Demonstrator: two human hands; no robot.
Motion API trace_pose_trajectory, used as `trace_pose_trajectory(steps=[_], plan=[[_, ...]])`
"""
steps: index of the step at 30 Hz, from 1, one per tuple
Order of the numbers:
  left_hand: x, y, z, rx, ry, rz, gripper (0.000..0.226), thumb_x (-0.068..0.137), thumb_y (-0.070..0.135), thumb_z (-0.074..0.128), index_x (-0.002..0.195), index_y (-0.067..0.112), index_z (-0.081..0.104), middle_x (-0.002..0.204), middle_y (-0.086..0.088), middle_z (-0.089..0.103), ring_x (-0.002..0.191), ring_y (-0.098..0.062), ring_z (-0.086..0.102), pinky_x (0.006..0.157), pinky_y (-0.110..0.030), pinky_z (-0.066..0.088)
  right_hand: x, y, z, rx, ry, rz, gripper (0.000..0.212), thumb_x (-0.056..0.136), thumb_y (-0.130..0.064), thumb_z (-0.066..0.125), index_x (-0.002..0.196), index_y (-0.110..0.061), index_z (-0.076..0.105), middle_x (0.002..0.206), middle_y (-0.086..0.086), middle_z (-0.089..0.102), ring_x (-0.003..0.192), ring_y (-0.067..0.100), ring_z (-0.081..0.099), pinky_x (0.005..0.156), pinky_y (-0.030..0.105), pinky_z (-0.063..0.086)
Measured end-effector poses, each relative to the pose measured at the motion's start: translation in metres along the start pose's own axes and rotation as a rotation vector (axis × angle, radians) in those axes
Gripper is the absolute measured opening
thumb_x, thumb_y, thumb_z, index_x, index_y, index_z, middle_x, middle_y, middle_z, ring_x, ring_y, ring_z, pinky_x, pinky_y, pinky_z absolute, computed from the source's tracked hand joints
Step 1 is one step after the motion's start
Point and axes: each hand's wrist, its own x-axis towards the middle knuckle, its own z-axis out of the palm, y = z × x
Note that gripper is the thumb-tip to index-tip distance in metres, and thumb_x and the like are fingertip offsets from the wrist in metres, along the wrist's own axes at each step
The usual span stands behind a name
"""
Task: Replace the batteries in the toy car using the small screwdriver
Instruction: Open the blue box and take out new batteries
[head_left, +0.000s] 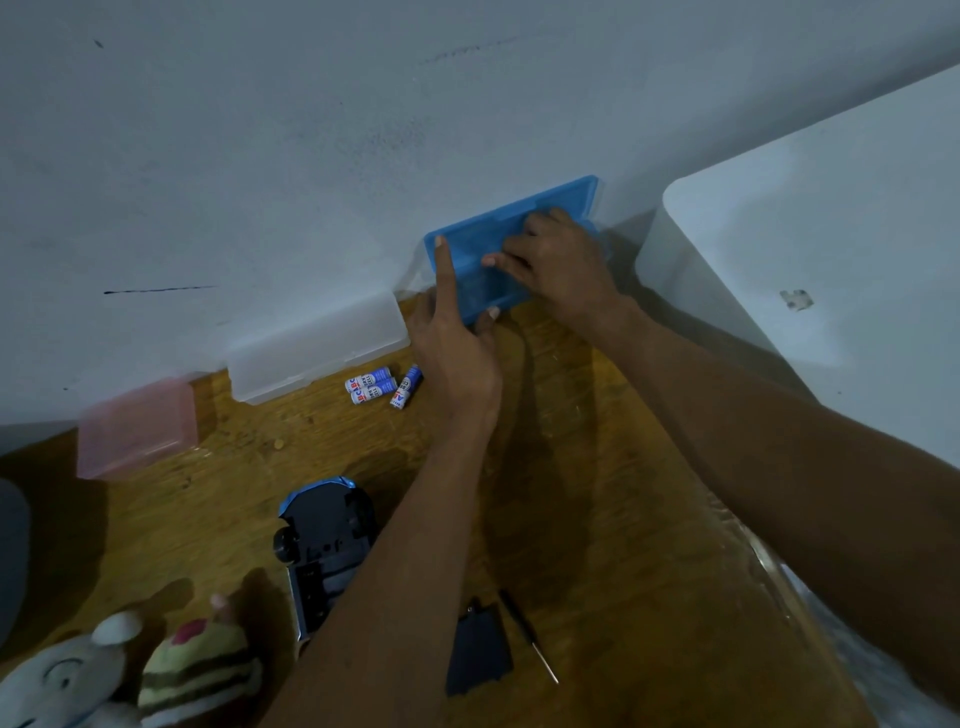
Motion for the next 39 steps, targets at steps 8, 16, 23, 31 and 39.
trace_pose_trajectory(steps=[8,16,23,31,39], plan=[[0.002,0.0,-0.001,0.011,-0.016,0.001,0.097,0.086,-0.001,0.073,0.159,0.036,0.021,0.127,-0.01,0.059,0.117,-0.023,0.057,0.1,-0.044,0.054,-0.011,-0.008,-0.002,-0.066,0.056,0.095,0.04,0.093,-0.053,0.055,0.084,-0.017,0.07,0.086,0.004,0.061,0.093,0.029,0.058,0.075,0.045,0.044],[-0.002,0.003,-0.004,-0.004,-0.035,-0.035,0.094,0.09,0.004,0.07,0.16,0.035,0.016,0.131,-0.013,0.056,0.122,-0.025,0.056,0.099,-0.047,0.054,-0.016,-0.019,-0.023,-0.028,0.271,0.152,0.033,0.095,-0.04,0.063,0.122,-0.021,0.067,0.094,0.005,0.062,0.089,0.024,0.058,0.074,0.037,0.051],[-0.001,0.005,-0.008,-0.054,-0.028,-0.094,0.105,0.089,0.005,0.073,0.161,0.031,0.0,0.129,-0.012,0.059,0.119,-0.024,0.059,0.099,-0.047,0.054,-0.02,-0.022,-0.031,-0.126,0.274,0.169,0.025,0.09,-0.038,0.067,0.111,-0.024,0.072,0.103,0.012,0.059,0.096,0.031,0.055,0.074,0.043,0.049],[-0.006,0.005,-0.01,0.036,-0.034,-0.005,0.077,0.094,0.007,0.068,0.158,0.031,0.031,0.134,-0.011,0.056,0.124,-0.022,0.055,0.105,-0.038,0.051,-0.066,-0.016,-0.024,-0.006,0.069,0.257,0.022,0.086,-0.033,0.073,0.105,-0.026,0.067,0.14,0.012,0.052,0.14,0.035,0.038,0.108,0.05,0.029],[-0.005,-0.005,-0.006,0.087,-0.046,0.086,0.054,0.098,0.028,0.064,0.149,0.025,0.049,0.135,-0.012,0.06,0.125,-0.027,0.055,0.103,-0.041,0.053,-0.052,-0.028,-0.034,0.259,0.131,0.655,0.039,0.095,-0.042,0.065,0.131,-0.026,0.063,0.157,0.014,0.034,0.143,0.029,0.035,0.114,0.035,0.035]])
